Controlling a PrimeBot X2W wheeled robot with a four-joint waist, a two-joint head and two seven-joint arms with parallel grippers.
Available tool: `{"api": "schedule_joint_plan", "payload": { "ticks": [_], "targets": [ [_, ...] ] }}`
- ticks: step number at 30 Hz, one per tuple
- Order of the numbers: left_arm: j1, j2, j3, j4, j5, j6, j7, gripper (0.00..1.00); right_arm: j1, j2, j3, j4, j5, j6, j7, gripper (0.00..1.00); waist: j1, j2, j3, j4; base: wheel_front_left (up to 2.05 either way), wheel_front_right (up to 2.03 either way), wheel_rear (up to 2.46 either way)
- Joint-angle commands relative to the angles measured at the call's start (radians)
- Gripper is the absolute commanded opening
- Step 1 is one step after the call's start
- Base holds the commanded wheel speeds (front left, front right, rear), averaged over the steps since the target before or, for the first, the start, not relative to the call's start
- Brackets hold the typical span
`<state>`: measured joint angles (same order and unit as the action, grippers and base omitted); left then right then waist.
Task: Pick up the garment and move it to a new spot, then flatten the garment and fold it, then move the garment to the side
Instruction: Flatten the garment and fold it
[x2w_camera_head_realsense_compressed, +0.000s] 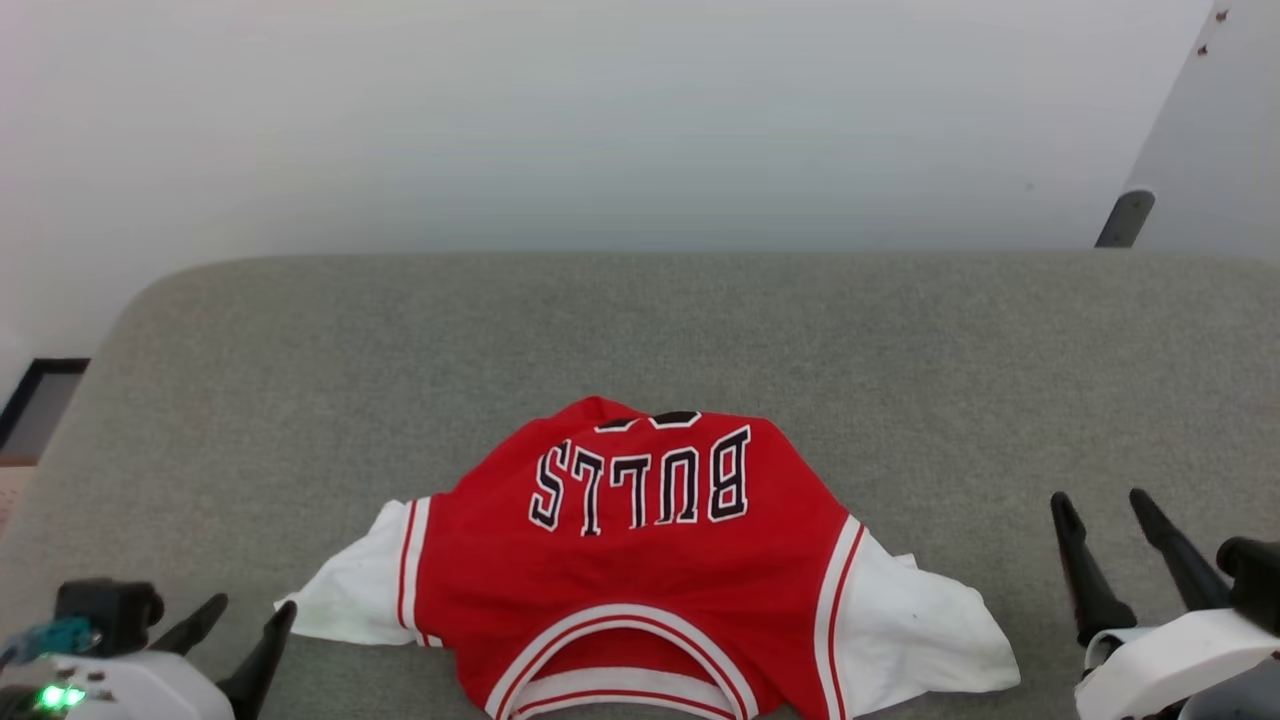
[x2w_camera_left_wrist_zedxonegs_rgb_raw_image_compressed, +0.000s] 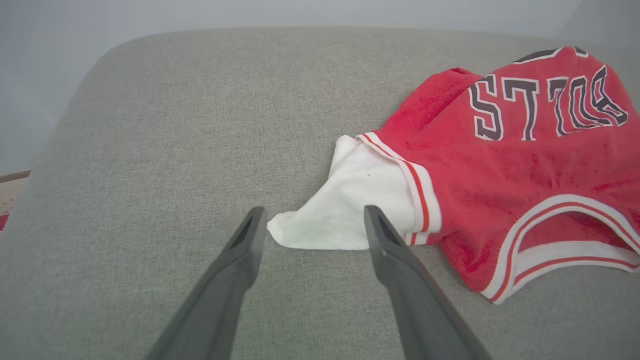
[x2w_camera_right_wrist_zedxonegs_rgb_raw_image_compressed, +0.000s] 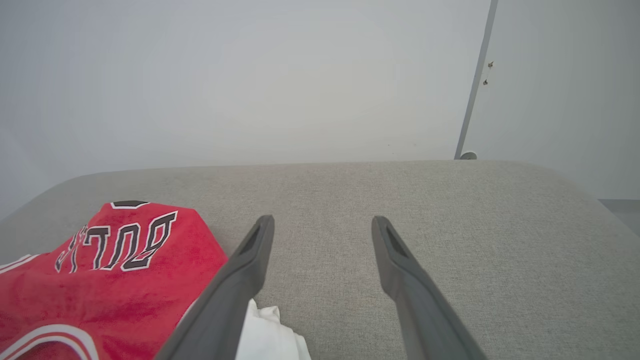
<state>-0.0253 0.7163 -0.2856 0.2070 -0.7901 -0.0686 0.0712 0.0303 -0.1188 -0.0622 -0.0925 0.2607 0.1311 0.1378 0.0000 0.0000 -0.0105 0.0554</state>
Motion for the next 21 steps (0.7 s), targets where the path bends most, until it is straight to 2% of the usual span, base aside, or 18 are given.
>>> {"api": "schedule_joint_plan", "payload": {
  "ticks": [1,10,21],
  "targets": [
    [-0.027,0.001,-0.012,0.021,0.010,-0.012,0.011,1.00,-0.014,-0.006,-0.007,-0.013,-0.009,-0.001,0.003,1.00,0.0000,0.0000,0.019,-0.008,0.00,0.00,0.00],
    [-0.171,-0.005,-0.104,0.164,0.037,-0.051,0.072,1.00,-0.040,-0.012,-0.019,-0.079,-0.024,-0.001,0.032,1.00,0.0000,0.0000,0.124,-0.030,0.00,0.00,0.00],
    [-0.314,-0.047,-0.202,0.373,0.056,-0.057,0.158,1.00,-0.066,-0.014,-0.024,-0.106,-0.037,-0.001,0.047,1.00,0.0000,0.0000,0.190,-0.036,0.00,0.00,0.00]
  ]
}}
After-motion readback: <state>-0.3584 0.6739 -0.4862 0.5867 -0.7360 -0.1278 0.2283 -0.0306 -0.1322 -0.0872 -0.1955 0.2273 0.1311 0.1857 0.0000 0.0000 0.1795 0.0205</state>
